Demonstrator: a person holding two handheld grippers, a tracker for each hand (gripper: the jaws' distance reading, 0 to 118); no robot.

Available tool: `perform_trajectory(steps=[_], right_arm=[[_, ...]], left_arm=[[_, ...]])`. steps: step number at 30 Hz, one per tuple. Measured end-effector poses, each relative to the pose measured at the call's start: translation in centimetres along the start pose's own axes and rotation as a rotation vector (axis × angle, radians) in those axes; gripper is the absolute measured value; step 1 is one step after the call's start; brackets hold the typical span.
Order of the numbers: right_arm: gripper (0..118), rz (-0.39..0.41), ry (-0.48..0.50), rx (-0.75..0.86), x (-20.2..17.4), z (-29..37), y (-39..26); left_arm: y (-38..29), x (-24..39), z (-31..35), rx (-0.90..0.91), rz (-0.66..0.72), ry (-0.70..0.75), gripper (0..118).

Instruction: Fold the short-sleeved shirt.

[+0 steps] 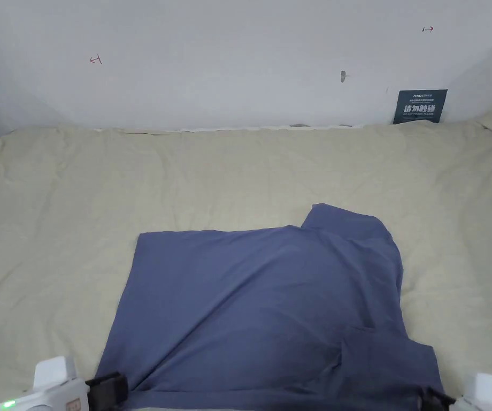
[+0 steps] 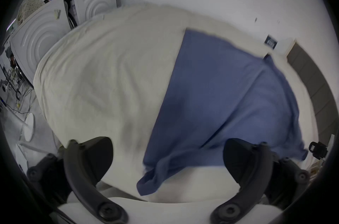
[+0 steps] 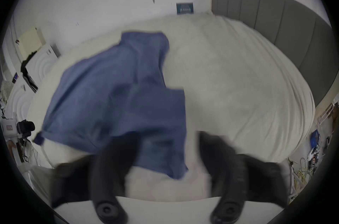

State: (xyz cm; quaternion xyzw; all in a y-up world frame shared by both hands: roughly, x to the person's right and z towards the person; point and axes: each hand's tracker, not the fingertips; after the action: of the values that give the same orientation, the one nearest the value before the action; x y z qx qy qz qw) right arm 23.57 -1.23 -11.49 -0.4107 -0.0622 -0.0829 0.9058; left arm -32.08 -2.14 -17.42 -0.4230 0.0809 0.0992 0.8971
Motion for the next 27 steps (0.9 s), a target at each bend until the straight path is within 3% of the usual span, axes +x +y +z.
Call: perform_trajectory(steps=[1,2,10,13,15,17,18,19,20,22,23,27], right_arm=[[108,-0.003,0.014,0.04,-0.4,0.8,1.3],[115,-0.005,0.023,0.101,-0.9,2.0,2.7],[114,0.082,0.055,0.505,-5.3,9.6,9.8],[112,0.111,0.017,0.595,-6.7,11.5,10.9],[97,0.133,0.012,0.649,-7.2,12.3,11.1],[71,0.148,-0.02,0.696,-6.7,11.9,11.2],[44,0.156,-0.028,0.71,-6.7,11.9,11.2],[22,0.166,-0.031,0.721,-7.4,12.7,11.3],[3,0.172,-0.044,0.727,-7.2,12.5,11.3],[2,0.175,-0.045,0.728,-6.6,12.0,11.6],[2,0.174,-0.032,0.723,-8.2,13.6,11.0],[2,0.165,-0.027,0.725,-8.9,14.2,10.9]], left_arm=[[0.8,0.7,1.6,0.068,0.002,-0.015,118],[1.8,1.4,3.0,0.133,-0.003,-0.038,118],[7.0,7.4,11.7,0.539,-0.134,-0.072,117],[8.1,9.2,13.2,0.61,-0.12,-0.066,114],[8.2,9.9,13.8,0.676,-0.155,-0.087,102],[8.1,10.7,14.2,0.701,-0.166,-0.082,73],[8.0,10.9,14.2,0.718,-0.165,-0.088,36],[8.0,11.0,14.1,0.725,-0.165,-0.095,8],[7.9,10.8,14.2,0.722,-0.163,-0.09,1],[7.9,10.4,14.1,0.711,-0.164,-0.144,0],[7.7,10.3,14.0,0.711,-0.164,-0.14,0],[7.7,10.2,13.5,0.701,-0.184,-0.123,0]])
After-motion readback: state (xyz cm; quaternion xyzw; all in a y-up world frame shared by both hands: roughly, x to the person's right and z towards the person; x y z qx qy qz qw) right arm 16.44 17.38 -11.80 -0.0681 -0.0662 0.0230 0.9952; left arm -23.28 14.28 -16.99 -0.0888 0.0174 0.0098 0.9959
